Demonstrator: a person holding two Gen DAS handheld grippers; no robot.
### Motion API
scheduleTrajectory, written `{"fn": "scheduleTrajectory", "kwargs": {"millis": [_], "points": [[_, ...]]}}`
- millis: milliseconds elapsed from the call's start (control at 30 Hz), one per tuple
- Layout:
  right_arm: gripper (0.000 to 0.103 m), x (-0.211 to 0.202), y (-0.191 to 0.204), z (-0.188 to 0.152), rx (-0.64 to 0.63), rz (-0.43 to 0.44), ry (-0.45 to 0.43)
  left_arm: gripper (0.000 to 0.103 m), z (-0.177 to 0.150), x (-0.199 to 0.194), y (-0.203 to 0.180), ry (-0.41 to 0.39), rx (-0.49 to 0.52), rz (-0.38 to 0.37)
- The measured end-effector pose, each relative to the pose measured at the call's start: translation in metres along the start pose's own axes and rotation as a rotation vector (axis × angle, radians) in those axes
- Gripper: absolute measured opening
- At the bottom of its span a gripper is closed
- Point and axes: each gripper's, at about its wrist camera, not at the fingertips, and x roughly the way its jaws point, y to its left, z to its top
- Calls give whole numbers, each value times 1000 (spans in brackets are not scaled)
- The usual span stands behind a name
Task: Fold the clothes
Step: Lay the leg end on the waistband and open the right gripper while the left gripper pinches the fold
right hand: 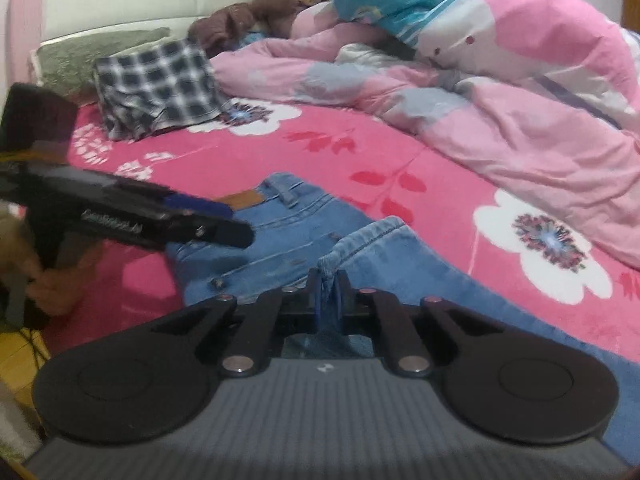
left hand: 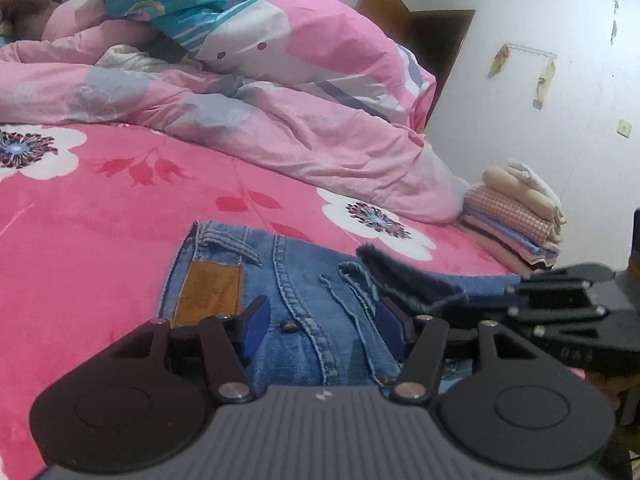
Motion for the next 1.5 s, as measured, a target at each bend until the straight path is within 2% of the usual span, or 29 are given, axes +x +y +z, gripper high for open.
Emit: {"fn": "scheduleTrajectory", "kwargs": {"millis": [367, 667, 900, 1000, 1067, 1167, 1300, 1500], "points": [[6, 5, 19, -9, -78, 0, 31, 60, 1, 2, 2, 0, 0, 0], [24, 12, 40, -16, -161, -51, 31, 60, 4, -1, 3, 7, -13, -9], [27, 24, 49, -16, -231, -103, 48, 59, 3, -9, 1, 5, 20, 4], [27, 31, 50, -17, -242, -115, 64, 59, 3, -19, 0, -21, 40, 34], [26, 32, 49, -18, -224, -114, 66, 59, 4, -26, 4, -46, 44, 53], [15, 30, 45, -17, -170, -113, 57, 59, 5, -35, 14, -72, 25, 84], [10, 19, 46, -12, -136, -152, 1, 58, 4, -35, 33, -56, -27, 140], [9, -3, 18, 5, 77, -108, -95, 57, -1, -33, 54, -37, -100, 161]]}}
